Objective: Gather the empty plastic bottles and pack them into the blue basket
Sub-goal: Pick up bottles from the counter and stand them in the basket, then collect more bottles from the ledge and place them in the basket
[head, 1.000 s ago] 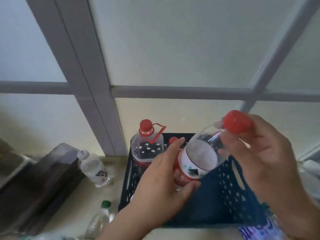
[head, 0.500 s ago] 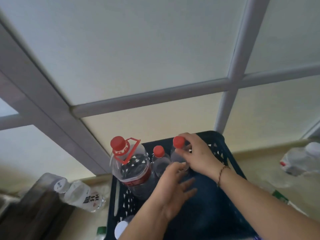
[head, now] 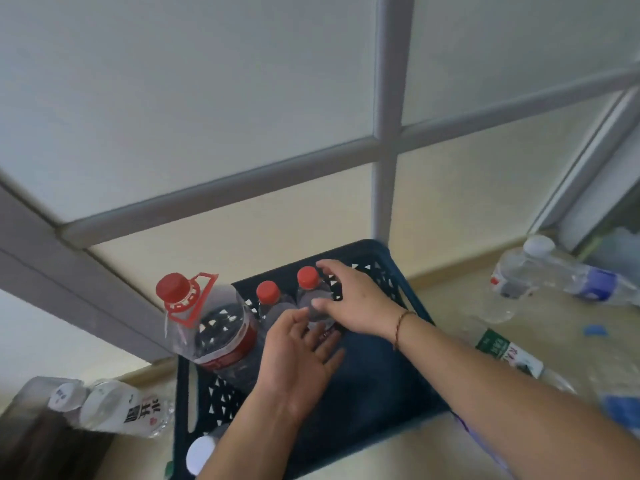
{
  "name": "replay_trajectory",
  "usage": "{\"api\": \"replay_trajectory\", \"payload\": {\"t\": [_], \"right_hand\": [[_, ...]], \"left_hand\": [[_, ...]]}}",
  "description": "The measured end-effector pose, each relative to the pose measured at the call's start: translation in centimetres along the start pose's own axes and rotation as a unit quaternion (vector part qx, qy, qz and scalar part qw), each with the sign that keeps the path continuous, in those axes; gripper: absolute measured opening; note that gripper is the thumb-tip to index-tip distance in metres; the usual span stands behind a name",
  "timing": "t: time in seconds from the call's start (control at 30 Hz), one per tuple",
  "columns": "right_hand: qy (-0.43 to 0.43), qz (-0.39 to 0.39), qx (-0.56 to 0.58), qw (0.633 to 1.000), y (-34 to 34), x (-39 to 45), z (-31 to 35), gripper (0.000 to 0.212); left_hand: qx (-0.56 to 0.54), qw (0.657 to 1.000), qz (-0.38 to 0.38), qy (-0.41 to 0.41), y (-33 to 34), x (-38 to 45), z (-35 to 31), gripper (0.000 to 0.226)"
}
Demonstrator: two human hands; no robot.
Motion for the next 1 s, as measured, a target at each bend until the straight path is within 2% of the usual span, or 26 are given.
{"api": "replay_trajectory", "payload": {"t": [0.03,0.1,0.17,0.27,0.37,0.47,0.53,0.6,0.7,0.77,0.87,0.93,1.0], "right_hand": [[0.0,-0.022,0.004,1.0,-1.1,-1.1,-0.7,0.061],[-0.025,-0.056,0.034,0.998,-2.9,-3.3,-0.8,0.055],[-0.037,-0.095,0.097,0.99,-5.3,-6.8,-2.6,0.043],[-0.022,-0.174,0.145,0.974,-8.5,-12.4,-7.8,0.029],[0.075,-0.262,0.135,0.953,-10.5,-16.9,-15.7,0.022],[0.208,-0.32,0.137,0.914,-11.3,-21.0,-24.6,0.017],[0.25,-0.342,0.137,0.895,-11.5,-23.4,-28.8,0.017],[0.263,-0.346,0.146,0.889,-11.6,-24.8,-31.5,0.021],[0.263,-0.33,0.152,0.894,-11.8,-25.2,-33.7,0.023],[0.257,-0.32,0.153,0.899,-12.1,-24.8,-34.4,0.025],[0.24,-0.302,0.168,0.907,-12.8,-24.1,-34.7,0.026],[0.235,-0.289,0.179,0.911,-13.2,-23.7,-35.1,0.025],[0.228,-0.284,0.187,0.912,-13.5,-23.5,-35.4,0.027]], "left_hand": [[0.023,0.999,-0.005,0.022,0.7,-0.6,0.5,0.048],[0.066,0.99,-0.023,0.123,1.8,-1.9,0.1,0.03],[0.149,0.955,-0.004,0.257,4.2,-4.3,0.5,0.027],[0.261,0.844,0.133,0.449,8.4,-8.1,2.5,0.044],[0.328,0.728,0.271,0.537,11.9,-9.7,6.8,0.045],[0.446,0.615,0.394,0.517,15.4,-8.3,12.7,0.041],[0.541,0.51,0.453,0.492,17.7,-6.0,17.6,0.045],[0.63,0.408,0.494,0.438,19.5,-3.0,22.3,0.053],[0.754,0.278,0.508,0.31,20.9,1.5,27.0,0.071],[0.797,0.198,0.512,0.254,21.1,3.2,28.6,0.08],[0.811,0.117,0.528,0.224,21.7,4.0,30.0,0.08],[0.808,0.095,0.533,0.23,22.1,4.1,30.4,0.072],[0.802,0.094,0.539,0.241,22.3,4.0,30.3,0.069]]}}
Point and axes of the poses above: each hand's wrist, its own x-axis towards the middle knuckle, its own y-axis out of the palm, z = x × y, the point moved 4 cm from there along x, towards the middle knuckle, and after that the axes turned 15 degrees about y, right-handed, at the moved point
